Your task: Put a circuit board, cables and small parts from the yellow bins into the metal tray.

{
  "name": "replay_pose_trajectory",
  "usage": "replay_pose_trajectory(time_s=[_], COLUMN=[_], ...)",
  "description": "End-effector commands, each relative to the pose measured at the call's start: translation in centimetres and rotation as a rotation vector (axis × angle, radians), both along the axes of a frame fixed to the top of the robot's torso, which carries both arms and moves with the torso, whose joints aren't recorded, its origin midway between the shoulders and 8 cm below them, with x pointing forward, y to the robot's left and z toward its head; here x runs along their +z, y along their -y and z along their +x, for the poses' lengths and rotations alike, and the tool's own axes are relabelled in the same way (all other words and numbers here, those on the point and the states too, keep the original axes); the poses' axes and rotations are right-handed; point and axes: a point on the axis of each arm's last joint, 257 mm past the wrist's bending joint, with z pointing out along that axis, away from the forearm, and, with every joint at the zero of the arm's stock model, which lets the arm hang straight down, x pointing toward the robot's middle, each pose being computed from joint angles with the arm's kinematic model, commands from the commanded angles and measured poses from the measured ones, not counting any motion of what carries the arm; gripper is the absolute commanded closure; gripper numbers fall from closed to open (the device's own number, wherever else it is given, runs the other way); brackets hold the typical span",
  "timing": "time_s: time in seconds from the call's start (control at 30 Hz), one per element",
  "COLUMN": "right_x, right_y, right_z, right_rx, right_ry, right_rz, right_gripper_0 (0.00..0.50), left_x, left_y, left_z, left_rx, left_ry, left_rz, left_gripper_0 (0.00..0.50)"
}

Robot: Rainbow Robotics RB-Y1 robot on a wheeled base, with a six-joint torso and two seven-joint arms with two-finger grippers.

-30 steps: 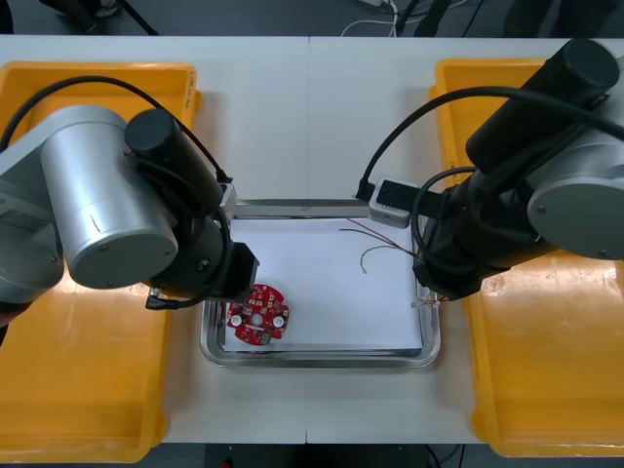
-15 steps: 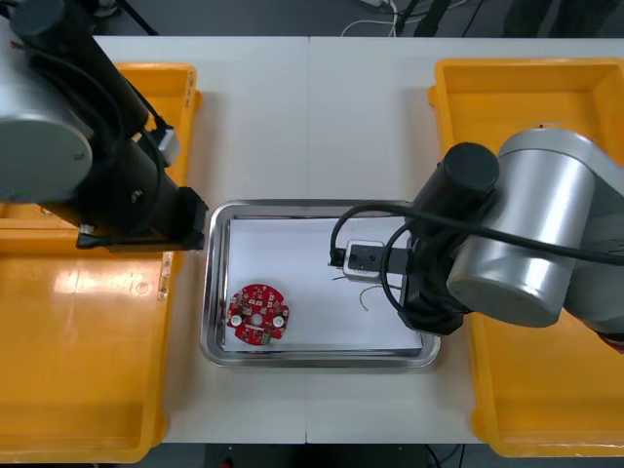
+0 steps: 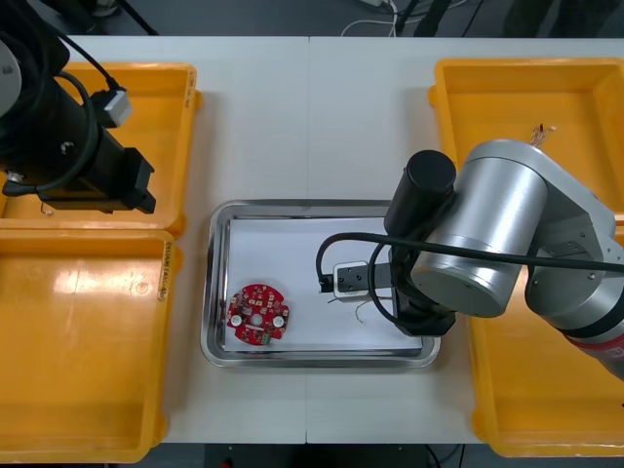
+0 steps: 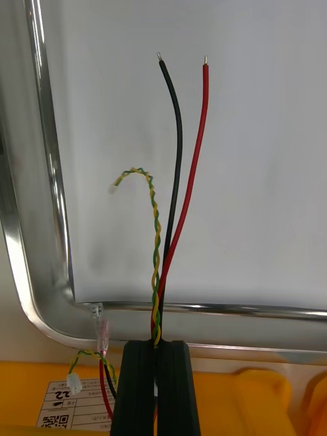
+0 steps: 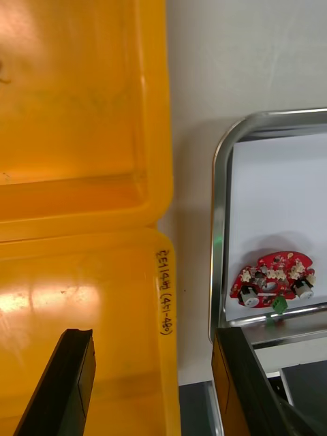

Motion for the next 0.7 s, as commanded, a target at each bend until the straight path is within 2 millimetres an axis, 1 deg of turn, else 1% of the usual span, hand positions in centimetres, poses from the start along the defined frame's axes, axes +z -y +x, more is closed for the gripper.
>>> replay_pose_trajectory(time_s=[0.03,0.1,0.13,0.17,0.27,0.3,0.37,0.43,0.47,0.53,0.57,0.63,0.7], right_x=[0.2,-0.7,-1.0,-1.4,-2.2,-2.2,-3.1,-3.4,-3.9,-4.1,-4.7,-4.9,-5.2], right_y=[-2.1,-2.5,-2.6,-2.8,-3.4,-3.4,-3.4,-3.4,-3.2,-3.2,-3.2,-3.3,-3.8], right_z=[0.9,1.0,0.9,0.8,0.9,0.9,0.7,0.7,0.7,0.6,0.6,0.7,0.7], right_rx=[0.088,0.104,0.109,0.116,0.140,0.140,0.150,0.154,0.147,0.145,0.141,0.138,0.140], right_ry=[0.045,0.057,0.060,0.064,0.089,0.089,0.082,0.079,0.067,0.064,0.063,0.071,0.082], right_rz=[-0.013,-0.026,-0.029,-0.037,-0.048,-0.048,-0.062,-0.066,-0.068,-0.066,-0.053,-0.045,-0.024], right_gripper_0=[0.500,0.500,0.500,0.500,0.500,0.500,0.500,0.500,0.500,0.500,0.500,0.500,0.500], left_x=[3.4,3.4,3.4,3.4,3.5,3.5,3.4,3.3,3.3,3.4,3.1,3.2,3.2], left_y=[-3.8,-5.1,-5.4,-6.1,-7.9,-7.9,-9.3,-9.9,-10.7,-11.0,-11.9,-12.5,-13.4], left_z=[2.2,2.8,3.0,3.2,3.8,3.8,4.2,4.3,4.5,4.5,4.7,5.3,6.1], left_rx=[0.004,0.009,0.010,0.009,0.007,0.007,0.008,0.008,0.007,0.006,0.011,0.015,0.019], left_ry=[0.078,0.078,0.080,0.080,0.082,0.082,0.081,0.079,0.077,0.077,0.070,0.084,0.102], left_rz=[0.055,0.065,0.070,0.078,0.107,0.107,0.126,0.135,0.146,0.147,0.144,0.142,0.143], left_gripper_0=[0.000,0.000,0.000,0.000,0.000,0.000,0.000,0.000,0.000,0.000,0.000,0.000,0.000])
